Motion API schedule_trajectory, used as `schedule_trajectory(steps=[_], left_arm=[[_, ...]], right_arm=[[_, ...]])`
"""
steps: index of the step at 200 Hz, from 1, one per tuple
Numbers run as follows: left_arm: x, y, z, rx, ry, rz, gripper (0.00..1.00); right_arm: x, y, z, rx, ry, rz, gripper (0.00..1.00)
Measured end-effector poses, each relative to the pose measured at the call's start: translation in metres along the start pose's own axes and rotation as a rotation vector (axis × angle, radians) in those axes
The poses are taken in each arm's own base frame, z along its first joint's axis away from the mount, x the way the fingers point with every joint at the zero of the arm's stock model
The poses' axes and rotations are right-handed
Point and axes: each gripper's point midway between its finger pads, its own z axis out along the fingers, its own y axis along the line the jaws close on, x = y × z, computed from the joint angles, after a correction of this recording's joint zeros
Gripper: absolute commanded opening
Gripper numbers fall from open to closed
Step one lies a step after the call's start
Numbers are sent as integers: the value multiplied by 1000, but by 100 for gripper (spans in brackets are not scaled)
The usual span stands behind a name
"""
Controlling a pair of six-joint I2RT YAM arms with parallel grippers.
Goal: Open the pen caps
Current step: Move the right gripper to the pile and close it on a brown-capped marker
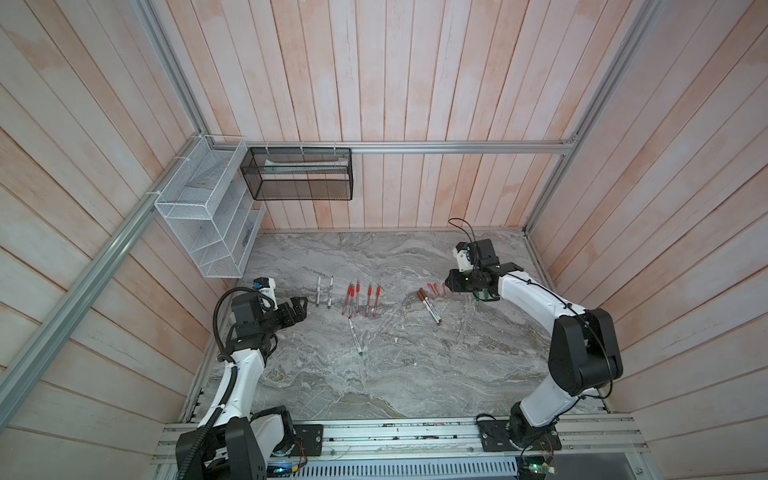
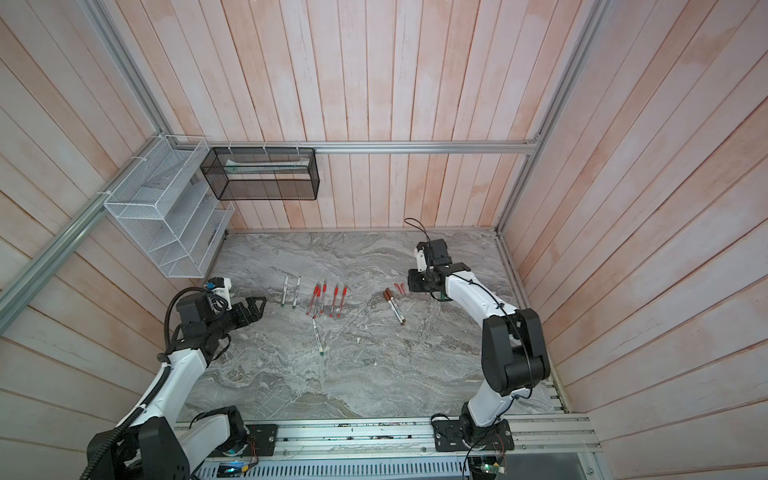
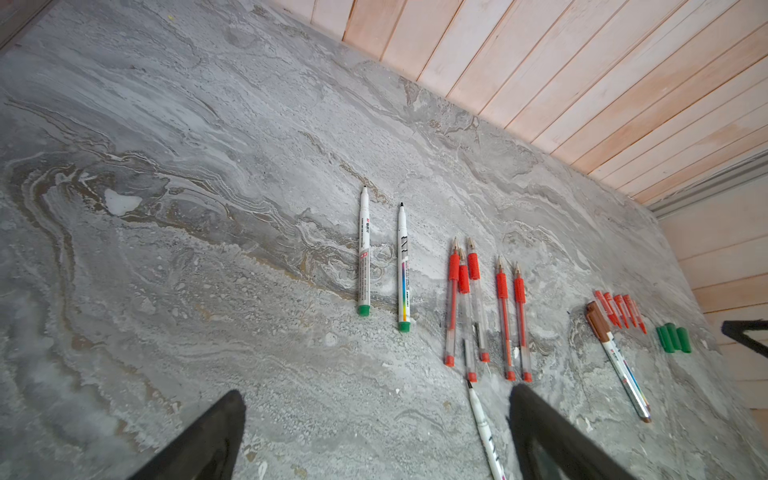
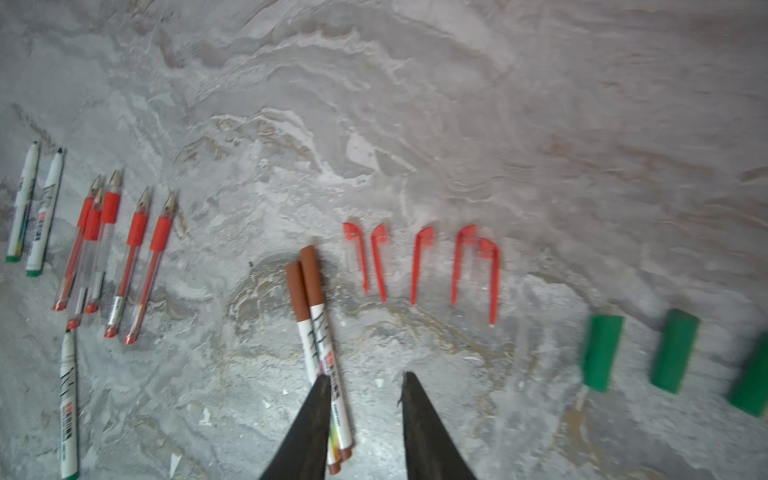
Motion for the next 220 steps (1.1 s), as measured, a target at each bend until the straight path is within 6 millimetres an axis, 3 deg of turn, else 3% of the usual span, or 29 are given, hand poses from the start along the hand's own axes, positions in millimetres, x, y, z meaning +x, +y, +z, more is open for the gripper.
schedule_trajectory(steps=[40, 76, 112, 159, 220], left_arm=[[1, 2, 0, -16, 4, 5, 100], [1, 2, 0, -17, 6, 6, 100], [1, 2, 0, -16, 7, 10, 100], [1, 1, 0, -16, 7, 12, 100], [1, 1, 0, -14, 8, 11, 100]], right_arm=[[7, 54, 31, -70, 69, -67, 33], [20, 76, 53, -94, 129, -91, 30], [26, 76, 66, -88, 162, -91, 30], [31, 62, 80, -12, 190, -95, 33], [36, 51, 86, 44, 217, -98, 32]])
